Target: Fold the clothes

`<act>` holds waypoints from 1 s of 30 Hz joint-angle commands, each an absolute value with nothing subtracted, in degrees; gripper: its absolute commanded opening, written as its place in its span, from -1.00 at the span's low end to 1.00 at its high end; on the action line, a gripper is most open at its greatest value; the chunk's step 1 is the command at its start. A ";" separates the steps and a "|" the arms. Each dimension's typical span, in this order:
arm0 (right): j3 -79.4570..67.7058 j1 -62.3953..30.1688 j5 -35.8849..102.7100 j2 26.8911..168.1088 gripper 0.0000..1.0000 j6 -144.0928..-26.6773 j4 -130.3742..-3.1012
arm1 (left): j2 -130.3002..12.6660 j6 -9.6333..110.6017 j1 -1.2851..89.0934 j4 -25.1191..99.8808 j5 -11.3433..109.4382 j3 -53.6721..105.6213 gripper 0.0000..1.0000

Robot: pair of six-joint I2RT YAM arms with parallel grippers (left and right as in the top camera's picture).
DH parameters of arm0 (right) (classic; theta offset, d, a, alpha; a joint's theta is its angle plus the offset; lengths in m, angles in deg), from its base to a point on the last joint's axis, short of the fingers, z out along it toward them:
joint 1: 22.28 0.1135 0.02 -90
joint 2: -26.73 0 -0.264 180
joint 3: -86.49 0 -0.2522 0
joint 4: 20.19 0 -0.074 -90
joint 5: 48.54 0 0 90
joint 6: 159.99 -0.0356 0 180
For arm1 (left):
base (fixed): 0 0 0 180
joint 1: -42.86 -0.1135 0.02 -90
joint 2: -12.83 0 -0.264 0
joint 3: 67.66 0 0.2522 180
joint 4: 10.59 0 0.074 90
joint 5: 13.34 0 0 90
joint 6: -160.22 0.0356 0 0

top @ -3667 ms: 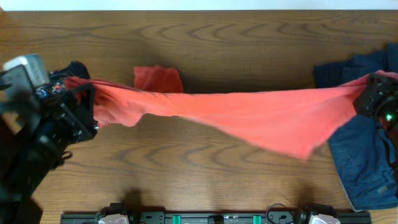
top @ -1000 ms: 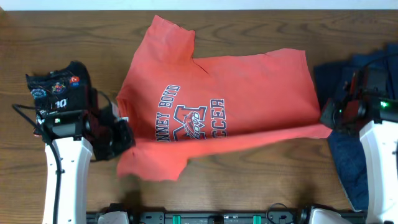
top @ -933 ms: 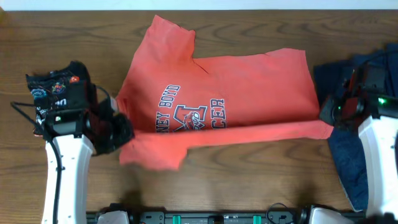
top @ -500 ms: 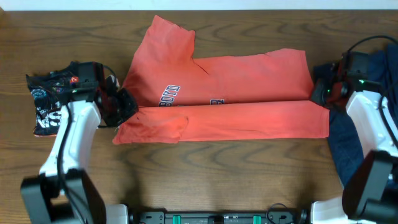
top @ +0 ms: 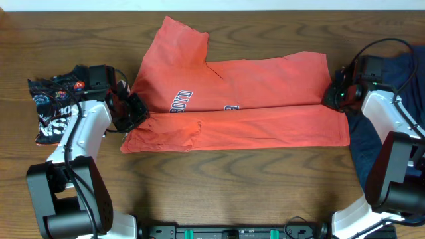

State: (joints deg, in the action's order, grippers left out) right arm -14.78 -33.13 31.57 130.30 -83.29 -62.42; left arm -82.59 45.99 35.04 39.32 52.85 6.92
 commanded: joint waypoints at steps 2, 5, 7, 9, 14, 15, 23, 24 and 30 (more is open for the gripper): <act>-14.78 -31.95 30.34 130.69 -0.92 -82.15 -60.17 | -82.76 43.70 34.82 38.46 53.31 6.85 -0.88; -14.78 -31.93 30.47 130.67 -0.51 -82.81 -58.57 | -82.76 43.76 34.80 35.99 53.29 6.85 -0.51; -14.74 -31.95 30.41 130.60 -0.34 -83.33 -58.36 | -82.63 43.87 34.71 34.24 53.05 7.44 0.19; -14.72 -31.95 30.43 130.14 -0.16 -83.42 -58.90 | -82.48 44.97 34.47 34.24 51.01 9.39 0.44; -14.69 -32.01 30.49 126.65 -0.09 -83.16 -61.77 | -80.27 46.91 34.15 37.26 50.69 13.01 0.49; -14.69 -32.08 30.87 125.64 -0.08 -83.18 -62.99 | -79.72 47.24 34.15 38.66 51.71 12.99 0.50; -14.78 -32.45 49.60 120.40 0.15 -86.87 -82.44 | -79.66 47.00 34.30 55.27 69.72 8.86 0.50; -15.13 -32.45 50.30 120.66 0.21 -86.54 -83.80 | -79.66 47.00 34.30 55.18 69.70 7.66 0.54; -21.19 -32.43 48.85 121.71 0.24 -85.60 -83.56 | -79.66 45.86 34.30 48.65 69.86 -0.71 0.59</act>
State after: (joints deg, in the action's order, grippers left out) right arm -18.21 -32.34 46.97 120.77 -85.23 -84.67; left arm -79.79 46.41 34.49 50.59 67.52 2.00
